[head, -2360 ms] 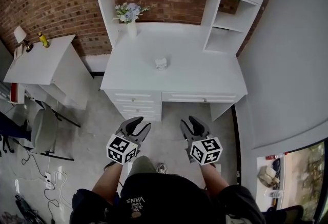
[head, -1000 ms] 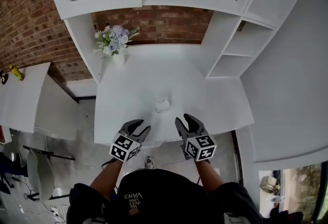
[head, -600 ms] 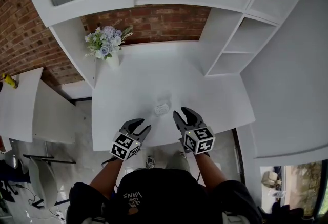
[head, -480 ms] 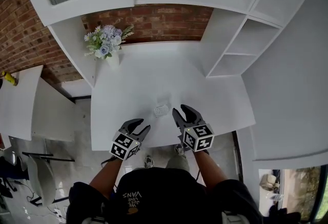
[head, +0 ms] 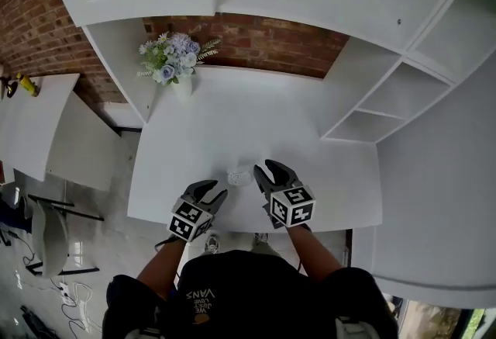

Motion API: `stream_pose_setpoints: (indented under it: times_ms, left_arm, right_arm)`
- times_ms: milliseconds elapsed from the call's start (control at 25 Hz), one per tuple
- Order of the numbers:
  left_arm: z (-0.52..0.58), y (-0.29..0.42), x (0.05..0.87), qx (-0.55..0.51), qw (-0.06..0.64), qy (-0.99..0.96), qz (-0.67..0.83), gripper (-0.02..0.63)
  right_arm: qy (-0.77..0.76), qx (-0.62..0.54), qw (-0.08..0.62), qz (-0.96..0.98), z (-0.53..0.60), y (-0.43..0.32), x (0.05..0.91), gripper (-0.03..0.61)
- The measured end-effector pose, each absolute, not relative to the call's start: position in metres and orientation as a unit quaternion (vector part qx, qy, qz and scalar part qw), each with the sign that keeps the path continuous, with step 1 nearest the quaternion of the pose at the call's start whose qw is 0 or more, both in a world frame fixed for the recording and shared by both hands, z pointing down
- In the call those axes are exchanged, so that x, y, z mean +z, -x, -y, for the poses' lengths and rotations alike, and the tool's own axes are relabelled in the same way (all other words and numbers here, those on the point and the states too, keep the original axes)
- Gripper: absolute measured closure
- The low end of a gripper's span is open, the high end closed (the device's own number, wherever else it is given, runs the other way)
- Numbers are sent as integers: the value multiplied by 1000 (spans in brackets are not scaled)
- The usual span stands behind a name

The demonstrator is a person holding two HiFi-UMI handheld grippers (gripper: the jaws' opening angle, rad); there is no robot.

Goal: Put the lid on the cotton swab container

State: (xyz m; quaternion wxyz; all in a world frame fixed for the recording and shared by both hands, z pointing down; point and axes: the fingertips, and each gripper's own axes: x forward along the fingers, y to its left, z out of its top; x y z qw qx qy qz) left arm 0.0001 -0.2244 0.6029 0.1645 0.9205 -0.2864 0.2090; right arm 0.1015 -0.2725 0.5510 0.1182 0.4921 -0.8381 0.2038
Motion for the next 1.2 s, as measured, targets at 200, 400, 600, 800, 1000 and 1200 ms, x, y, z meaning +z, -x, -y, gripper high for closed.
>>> stream_pose_setpoints:
  times_ms: [200,400,600,800,1000,1200]
  left_arm:
    - [226,-13,610,210,176,-909,313,483]
    - [222,-16,616,212,188,-897,340,483]
    - [218,-12,623,213,198,-885,364,483]
    - [214,-6,627,213,206,-877,379,483]
    - [214,1,629,211,209,-874,384,483]
    - [215,5,628,208,211,-875,384,483]
  right_arm:
    - [-452,200,138,859,289,-102,558,462]
    - [-413,201,153,875,301,-95,567,467]
    - [-395,213,157,880,312,-89,577,472]
    - [-385,233,160,879,317,-84,588,476]
    - [-380,243,174,876,319,-79,598,476]
    - [-378,245,185,873,312,-78,601,476]
